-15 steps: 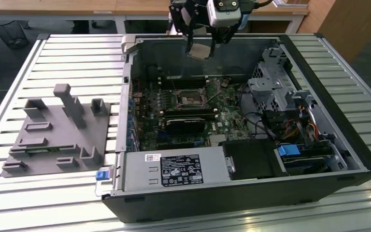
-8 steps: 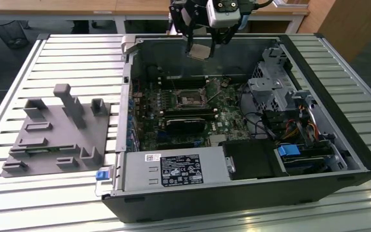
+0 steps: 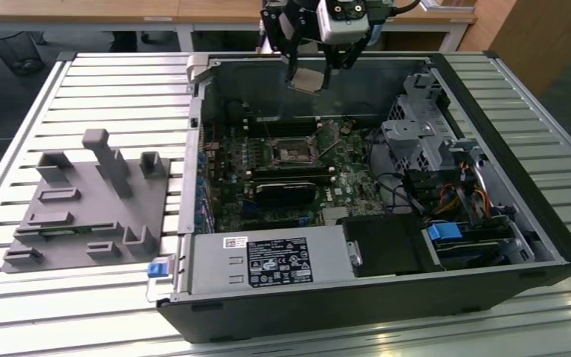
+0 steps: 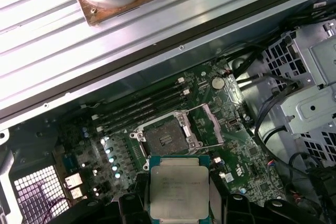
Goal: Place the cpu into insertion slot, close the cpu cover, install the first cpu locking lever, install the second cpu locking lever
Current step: 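Place the cpu into insertion slot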
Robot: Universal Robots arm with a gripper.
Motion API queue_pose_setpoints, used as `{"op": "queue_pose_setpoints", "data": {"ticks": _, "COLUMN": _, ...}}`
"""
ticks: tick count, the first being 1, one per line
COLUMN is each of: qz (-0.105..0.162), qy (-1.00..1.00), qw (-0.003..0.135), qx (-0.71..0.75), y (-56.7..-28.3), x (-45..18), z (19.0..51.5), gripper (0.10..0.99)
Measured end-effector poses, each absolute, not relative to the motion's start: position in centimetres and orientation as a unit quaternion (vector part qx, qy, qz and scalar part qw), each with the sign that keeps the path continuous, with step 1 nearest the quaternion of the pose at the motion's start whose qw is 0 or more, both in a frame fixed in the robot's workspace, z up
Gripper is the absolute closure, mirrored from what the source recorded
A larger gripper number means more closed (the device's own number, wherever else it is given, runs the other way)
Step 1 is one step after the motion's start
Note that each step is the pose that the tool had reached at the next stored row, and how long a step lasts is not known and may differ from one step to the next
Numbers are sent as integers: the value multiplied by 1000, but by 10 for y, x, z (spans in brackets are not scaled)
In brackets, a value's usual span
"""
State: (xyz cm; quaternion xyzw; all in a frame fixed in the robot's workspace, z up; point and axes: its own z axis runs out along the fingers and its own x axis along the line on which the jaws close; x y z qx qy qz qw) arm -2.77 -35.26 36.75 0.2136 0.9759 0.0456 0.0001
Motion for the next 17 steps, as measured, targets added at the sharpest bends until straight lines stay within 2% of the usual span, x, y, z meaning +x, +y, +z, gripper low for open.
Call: {"op": "queue_pose_setpoints", "data": {"ticks": 17, "qz": 46, "qy": 973, "qw": 1, "qx": 225, "y": -353, "x": -28, "z": 366, "gripper": 545}}
